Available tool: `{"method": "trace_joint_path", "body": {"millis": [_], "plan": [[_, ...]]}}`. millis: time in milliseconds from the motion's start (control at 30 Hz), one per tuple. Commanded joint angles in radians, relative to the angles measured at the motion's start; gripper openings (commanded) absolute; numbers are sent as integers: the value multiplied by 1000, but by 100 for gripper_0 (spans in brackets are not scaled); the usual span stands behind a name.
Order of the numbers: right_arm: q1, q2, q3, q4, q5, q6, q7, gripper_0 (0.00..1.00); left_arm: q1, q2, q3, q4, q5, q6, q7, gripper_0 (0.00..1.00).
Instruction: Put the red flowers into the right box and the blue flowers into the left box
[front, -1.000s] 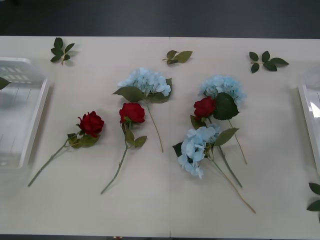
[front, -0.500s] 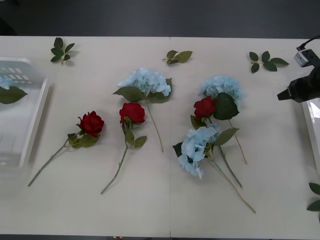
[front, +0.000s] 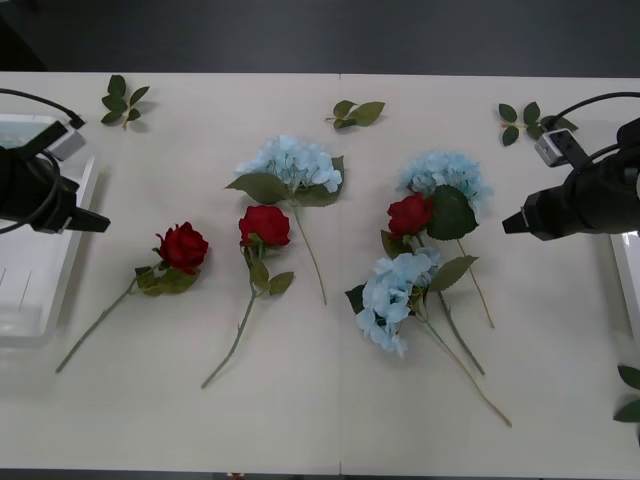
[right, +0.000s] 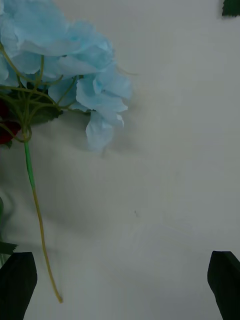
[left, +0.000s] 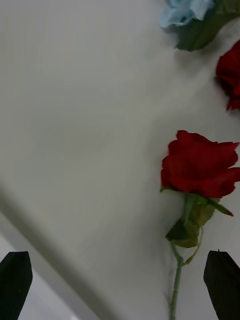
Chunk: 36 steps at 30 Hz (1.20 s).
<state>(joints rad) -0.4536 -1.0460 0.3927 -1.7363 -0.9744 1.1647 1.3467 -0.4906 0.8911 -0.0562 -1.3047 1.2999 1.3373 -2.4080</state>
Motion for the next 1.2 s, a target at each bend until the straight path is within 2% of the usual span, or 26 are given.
{"method": "trace_joint_path", "body": {"millis": [33, 300, 500, 733, 1200], "plan": [[4, 17, 3, -46, 51, 1, -132, 100, -19, 34, -73, -68, 24, -36, -95, 100], [0, 129, 57, -45, 218, 7, -225, 100, -31, 31, -205, -111, -60, -43, -69, 100], [-16, 169, 126, -42, 307, -14, -297, 100, -31, 15, -215, -108, -182, -41, -36, 100], [-33, 236, 130, 15, 332, -42, -305, 100, -29, -37, -226, -90, -283, -38, -17, 100], [-86, 319, 136, 136, 338, -89, -290, 100, -32, -83, -314, -90, -304, -41, 84, 100]]}}
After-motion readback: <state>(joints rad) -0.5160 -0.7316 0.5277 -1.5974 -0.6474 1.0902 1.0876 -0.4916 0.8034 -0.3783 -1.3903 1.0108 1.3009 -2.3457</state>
